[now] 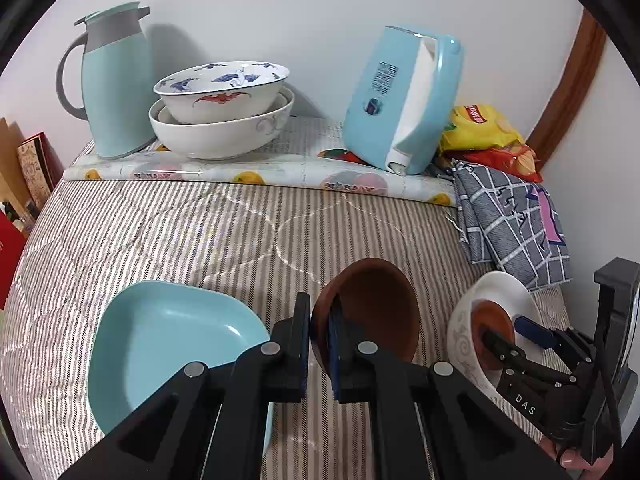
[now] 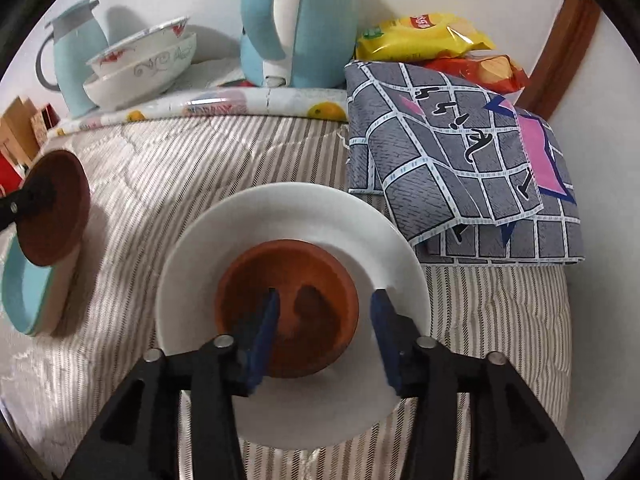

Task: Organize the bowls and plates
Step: 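Lower the right tool's brown bowl into the white bowl and open the right tool, then lower the left tool's brown bowl into the white bowl and open the left tool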

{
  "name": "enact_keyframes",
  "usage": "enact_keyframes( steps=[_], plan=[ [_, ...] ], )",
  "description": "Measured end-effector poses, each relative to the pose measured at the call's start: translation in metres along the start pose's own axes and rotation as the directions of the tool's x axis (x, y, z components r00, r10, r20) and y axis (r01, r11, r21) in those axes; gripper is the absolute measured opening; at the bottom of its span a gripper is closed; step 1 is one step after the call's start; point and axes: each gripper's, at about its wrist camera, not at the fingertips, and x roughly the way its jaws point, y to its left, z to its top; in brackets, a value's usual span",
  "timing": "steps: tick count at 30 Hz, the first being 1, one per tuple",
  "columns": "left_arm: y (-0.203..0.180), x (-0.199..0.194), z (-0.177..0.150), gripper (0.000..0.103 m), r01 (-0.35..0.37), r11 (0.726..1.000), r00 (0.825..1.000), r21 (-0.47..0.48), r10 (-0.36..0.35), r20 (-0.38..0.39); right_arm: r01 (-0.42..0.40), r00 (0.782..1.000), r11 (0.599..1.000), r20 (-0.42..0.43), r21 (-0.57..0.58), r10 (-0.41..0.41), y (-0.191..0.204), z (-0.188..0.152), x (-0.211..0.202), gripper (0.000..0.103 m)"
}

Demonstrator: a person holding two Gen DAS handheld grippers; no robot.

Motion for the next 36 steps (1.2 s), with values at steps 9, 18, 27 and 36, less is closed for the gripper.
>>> enact_keyframes(
  steps=[9,18,27,36],
  plan=[
    [-0.019,-0.019,-0.003,0.008,0.020,1.000,1.000,0.023,-0.021,0.020,-0.017,0.996,1.000,0.091,0.017,0.016,-0.005,-0.009,-0.040,0.048],
    [-0.050,-0.038,-0.009,0.008,0.048,0.997,0.998,0.065,-0.050,0.038,0.006,0.986,0.996,0.163,0.087,-0.020,-0.035,-0.032,-0.085,0.051],
    [-0.079,-0.038,-0.018,0.008,0.077,0.993,0.997,0.093,-0.079,0.018,0.027,0.980,0.983,0.190,0.181,-0.062,-0.077,-0.064,-0.113,0.053],
    [-0.103,-0.027,-0.024,0.008,0.092,0.987,0.996,0.130,-0.092,-0.003,0.018,0.978,0.954,0.192,0.301,-0.079,-0.116,-0.097,-0.121,0.056]
  ],
)
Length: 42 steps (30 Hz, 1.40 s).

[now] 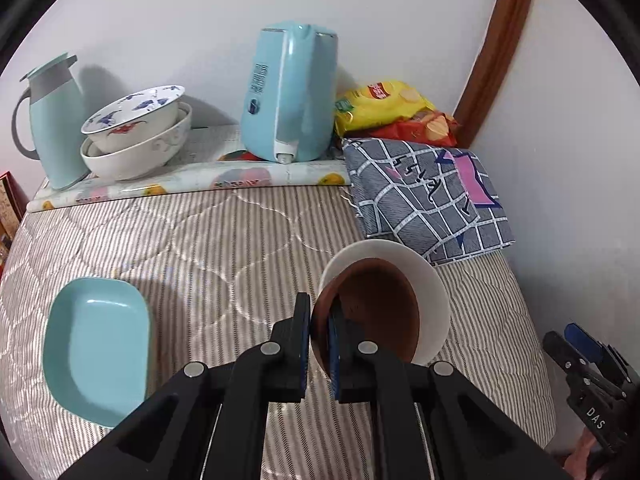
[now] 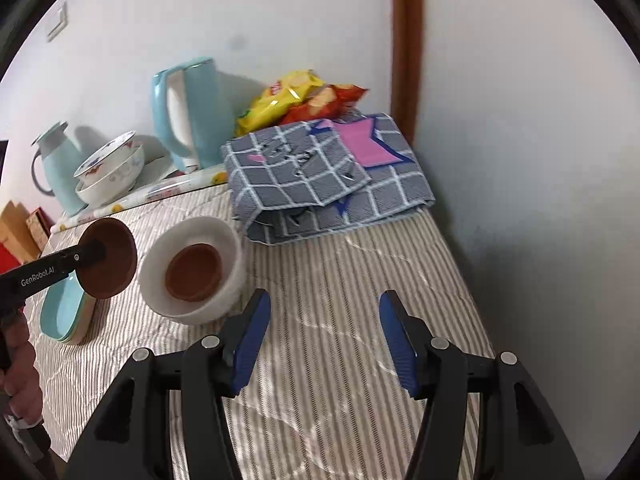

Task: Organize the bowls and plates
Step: 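Lower the left tool's brown bowl into the white bowl and open the left tool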

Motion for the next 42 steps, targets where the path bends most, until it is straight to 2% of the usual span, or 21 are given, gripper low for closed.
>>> enact_keyframes(
  steps=[6,15,30,42],
  plan=[
    [-0.009,0.020,0.001,0.009,0.004,1.000,0.999,0.016,-0.003,-0.034,0.002,1.000,0.997,-0.006,0.074,-0.002,-0.021,-0.013,0.000,0.056],
    [-0.024,0.047,0.002,0.009,0.024,0.999,0.996,0.030,-0.022,-0.082,0.021,0.999,0.996,-0.041,0.083,-0.018,-0.033,-0.022,0.013,0.056],
    [-0.027,0.073,0.006,0.009,0.052,0.999,0.990,0.012,-0.050,-0.132,-0.014,0.998,0.999,-0.058,0.050,0.017,-0.016,-0.020,0.034,0.056],
    [-0.025,0.078,0.008,0.009,0.093,0.996,0.983,0.011,-0.090,-0.157,-0.050,0.996,0.997,-0.067,0.054,0.054,-0.002,-0.018,0.043,0.056]
  ],
)
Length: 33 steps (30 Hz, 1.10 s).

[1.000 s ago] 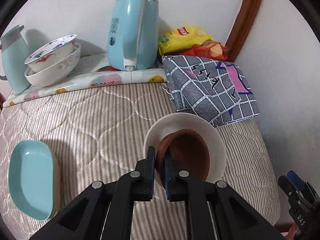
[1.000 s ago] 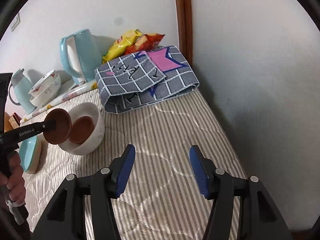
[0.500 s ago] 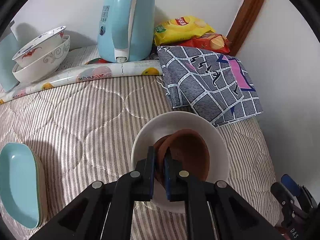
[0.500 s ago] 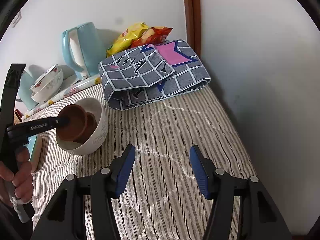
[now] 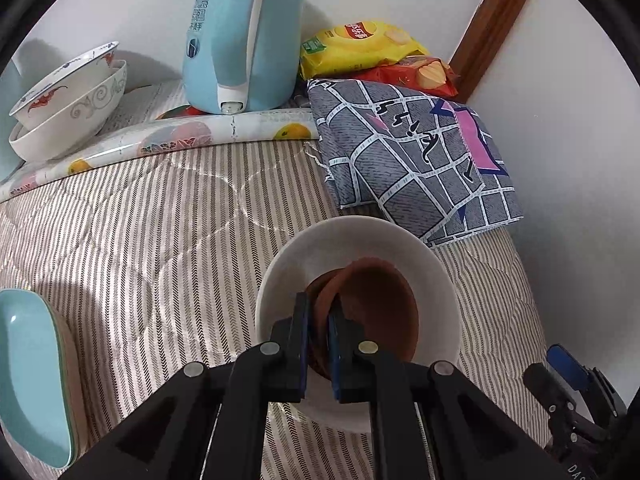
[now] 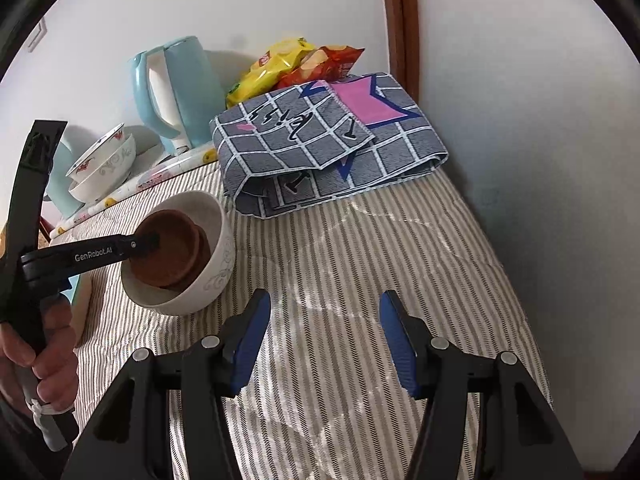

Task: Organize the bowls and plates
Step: 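Lower the left tool's brown bowl into the white bowl and open the left tool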

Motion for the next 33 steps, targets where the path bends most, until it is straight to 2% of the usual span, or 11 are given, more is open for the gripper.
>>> enact_keyframes(
  steps=[13,15,17,19,27,33],
  plan=[
    [-0.002,0.005,-0.001,0.011,0.021,0.999,1.000,0.027,-0.020,-0.021,-0.012,1.000,0.999,-0.010,-0.037,0.011,0.013,-0.001,0.000,0.056],
    [-0.003,0.004,0.000,0.017,0.032,0.999,0.999,0.040,-0.031,-0.024,-0.013,1.000,0.999,-0.010,-0.043,0.013,0.016,0.000,0.001,0.056],
    [-0.004,0.000,0.000,0.032,0.040,0.998,0.999,0.050,-0.039,-0.015,-0.017,1.000,0.999,-0.011,-0.047,0.017,0.018,0.000,0.001,0.056],
    [-0.006,-0.007,0.000,0.035,0.026,0.997,1.000,0.066,-0.027,0.016,-0.022,1.000,0.998,-0.008,-0.052,0.022,0.020,0.001,0.001,0.056],
    [-0.004,-0.026,0.004,0.035,-0.026,0.995,0.997,0.092,0.019,0.074,-0.062,0.998,0.996,0.001,-0.064,0.062,0.034,0.011,0.004,0.056],
    [0.014,-0.025,0.006,0.035,-0.051,0.998,0.997,0.045,0.048,0.055,-0.073,0.997,0.994,-0.011,-0.076,0.072,0.048,0.027,0.016,0.056]
  ],
)
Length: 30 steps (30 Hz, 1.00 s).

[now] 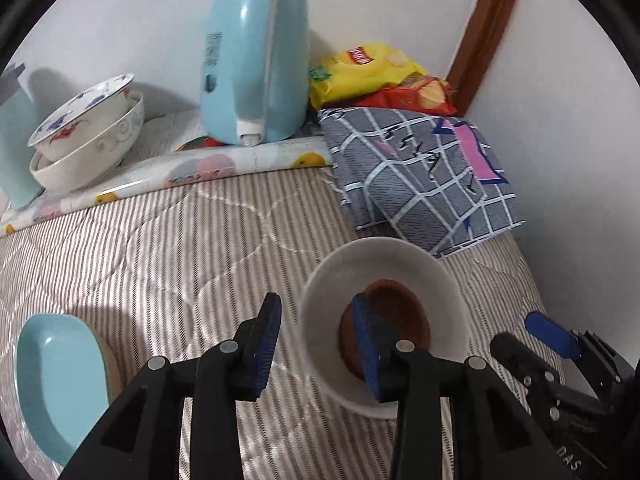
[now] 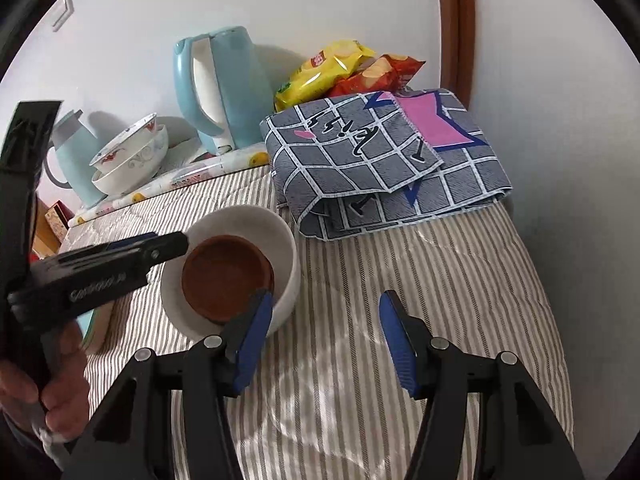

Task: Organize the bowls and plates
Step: 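Grasp the white bowl's rim with both tools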

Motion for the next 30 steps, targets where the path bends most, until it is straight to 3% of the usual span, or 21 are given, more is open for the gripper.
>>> enact_keyframes(
  steps=[10,15,23,30],
  plan=[
    [0.013,0.012,-0.001,0.035,0.001,1.000,0.999,-0.031,-0.003,-0.051,0.017,0.998,1.000,-0.067,-0.021,-0.019,0.016,0.014,0.036,0.033],
    [0.014,0.024,0.001,0.035,0.012,0.999,0.996,-0.034,-0.015,-0.084,0.020,0.996,0.999,-0.092,-0.027,-0.022,0.017,0.016,0.050,0.032],
    [0.012,0.043,0.001,0.035,-0.027,1.000,0.992,-0.007,0.026,-0.127,0.051,0.986,0.998,-0.154,-0.038,-0.057,0.021,0.016,0.070,0.032],
    [0.018,0.048,0.001,0.035,-0.019,0.999,0.992,-0.027,0.016,-0.123,0.089,0.979,0.995,-0.180,-0.048,-0.096,0.025,0.018,0.080,0.032]
  ],
)
